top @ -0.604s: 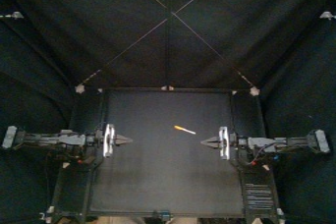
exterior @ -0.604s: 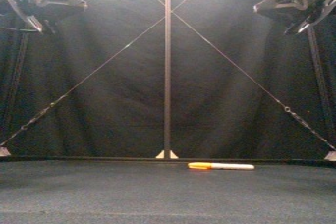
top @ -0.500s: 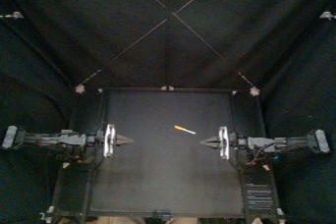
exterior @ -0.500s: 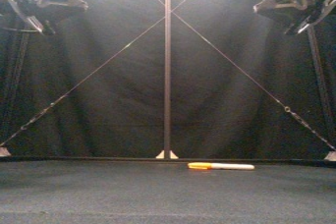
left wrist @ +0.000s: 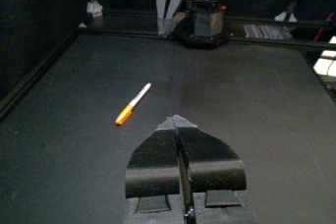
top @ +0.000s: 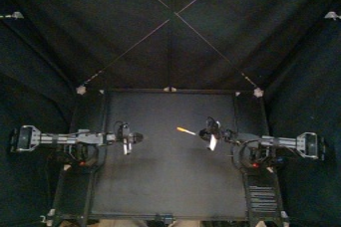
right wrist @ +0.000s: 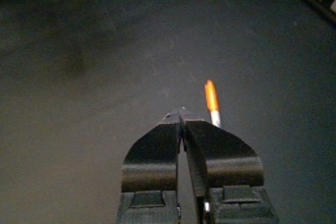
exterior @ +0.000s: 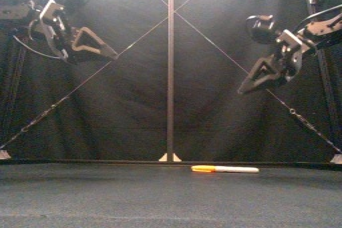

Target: Uncap the pen

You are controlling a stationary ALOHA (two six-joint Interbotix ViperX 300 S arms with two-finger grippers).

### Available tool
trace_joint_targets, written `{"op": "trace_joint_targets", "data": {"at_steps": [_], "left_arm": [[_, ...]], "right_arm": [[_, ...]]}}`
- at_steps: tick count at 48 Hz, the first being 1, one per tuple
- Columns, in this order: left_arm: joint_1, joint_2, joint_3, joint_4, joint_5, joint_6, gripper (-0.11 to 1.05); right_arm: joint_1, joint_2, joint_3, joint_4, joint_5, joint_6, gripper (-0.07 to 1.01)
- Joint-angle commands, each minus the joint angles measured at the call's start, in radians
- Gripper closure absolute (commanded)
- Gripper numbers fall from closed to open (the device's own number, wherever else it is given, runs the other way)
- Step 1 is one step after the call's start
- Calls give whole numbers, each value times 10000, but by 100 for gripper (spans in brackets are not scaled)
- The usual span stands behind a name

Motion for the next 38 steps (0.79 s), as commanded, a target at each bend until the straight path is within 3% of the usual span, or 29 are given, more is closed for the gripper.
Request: {"op": "trace_joint_targets", "data": {"at_steps": [1, 9, 20, 24, 38], "left_arm": [[138, 767, -460, 15, -153, 15, 94], [153, 1626, -690, 61, -169, 15, 93], [123, 2500, -1074, 230, -169, 15, 80], [92, 2684, -1150, 276, -153, 15, 75], [61, 2853, -1212, 430, -138, 15, 62]], "right_arm": [[-383, 782, -460, -245, 138, -15, 82], [-552, 1672, -660, -782, 153, 0, 56], [-767, 2915, -936, -859, 169, 0, 21], [-859, 3329, -1012, -905, 169, 0, 17], [-1381, 4740, -1304, -920, 169, 0, 17]]}}
